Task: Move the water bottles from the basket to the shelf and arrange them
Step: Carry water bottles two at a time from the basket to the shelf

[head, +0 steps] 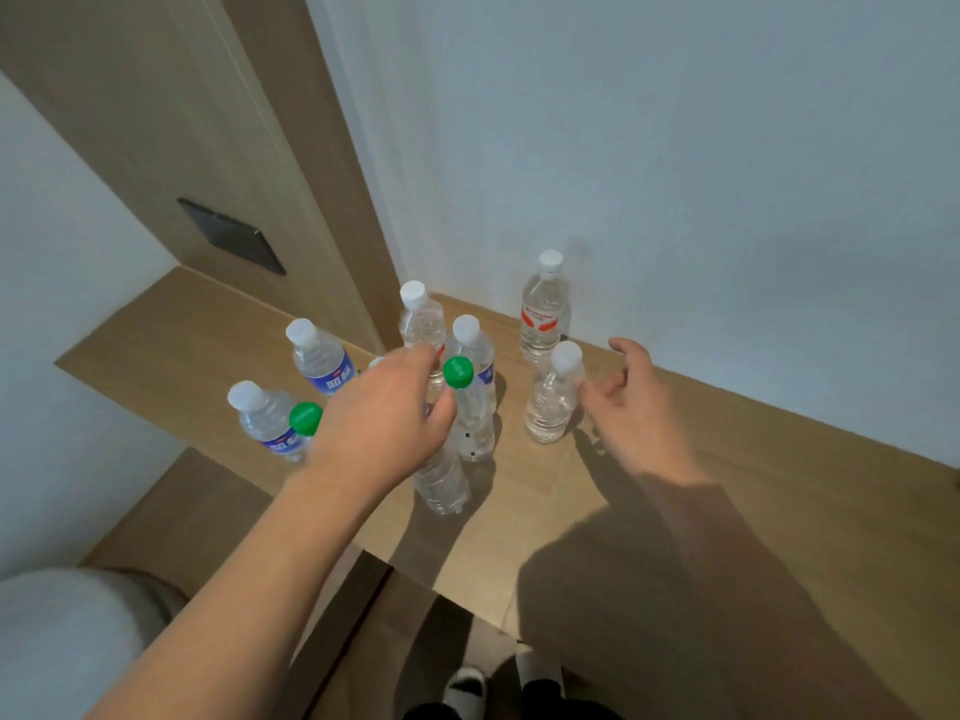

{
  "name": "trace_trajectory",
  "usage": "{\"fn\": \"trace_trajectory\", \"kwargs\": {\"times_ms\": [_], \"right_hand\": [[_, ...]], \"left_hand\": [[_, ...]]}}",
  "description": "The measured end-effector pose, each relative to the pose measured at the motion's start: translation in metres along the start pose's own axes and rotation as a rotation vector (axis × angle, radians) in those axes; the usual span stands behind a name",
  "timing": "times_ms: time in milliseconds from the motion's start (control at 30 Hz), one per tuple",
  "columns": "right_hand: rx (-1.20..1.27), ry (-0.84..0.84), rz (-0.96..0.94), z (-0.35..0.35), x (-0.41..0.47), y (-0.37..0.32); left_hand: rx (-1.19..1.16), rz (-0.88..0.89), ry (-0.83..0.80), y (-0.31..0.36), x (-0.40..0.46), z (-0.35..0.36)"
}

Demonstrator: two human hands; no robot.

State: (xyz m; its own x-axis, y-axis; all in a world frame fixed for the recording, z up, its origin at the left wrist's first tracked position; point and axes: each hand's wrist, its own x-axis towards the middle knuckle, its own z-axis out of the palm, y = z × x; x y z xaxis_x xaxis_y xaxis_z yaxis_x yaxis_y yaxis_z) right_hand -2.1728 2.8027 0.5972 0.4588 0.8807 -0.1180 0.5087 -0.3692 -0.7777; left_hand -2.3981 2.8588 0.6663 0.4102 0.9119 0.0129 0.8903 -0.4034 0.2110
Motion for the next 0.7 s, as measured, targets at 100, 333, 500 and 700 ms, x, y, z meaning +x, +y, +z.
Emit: {"fn": "trace_trajectory", "kwargs": {"times_ms": [100,333,500,700], "right_hand": [[-0.036,0.133,-0.015,-0.02,-0.021,0.001],[-0.187,0.371,0.032,-0.067,-0.122,0.007],[-0.238,0.549,0.236,-0.112,-0.224,0.04],[-0.158,0.803,0.461,-0.163,-0.355,0.095]], "left_hand": [[-0.118,0.207,0.173,0.018,0.006,-0.001],[-0.237,0.655,0.196,0.077,0.009,0.032],[-0.264,0.92,0.131,0.163,-0.042,0.045],[-0.244,1.25,0.091,0.29,-0.136,0.051]]}}
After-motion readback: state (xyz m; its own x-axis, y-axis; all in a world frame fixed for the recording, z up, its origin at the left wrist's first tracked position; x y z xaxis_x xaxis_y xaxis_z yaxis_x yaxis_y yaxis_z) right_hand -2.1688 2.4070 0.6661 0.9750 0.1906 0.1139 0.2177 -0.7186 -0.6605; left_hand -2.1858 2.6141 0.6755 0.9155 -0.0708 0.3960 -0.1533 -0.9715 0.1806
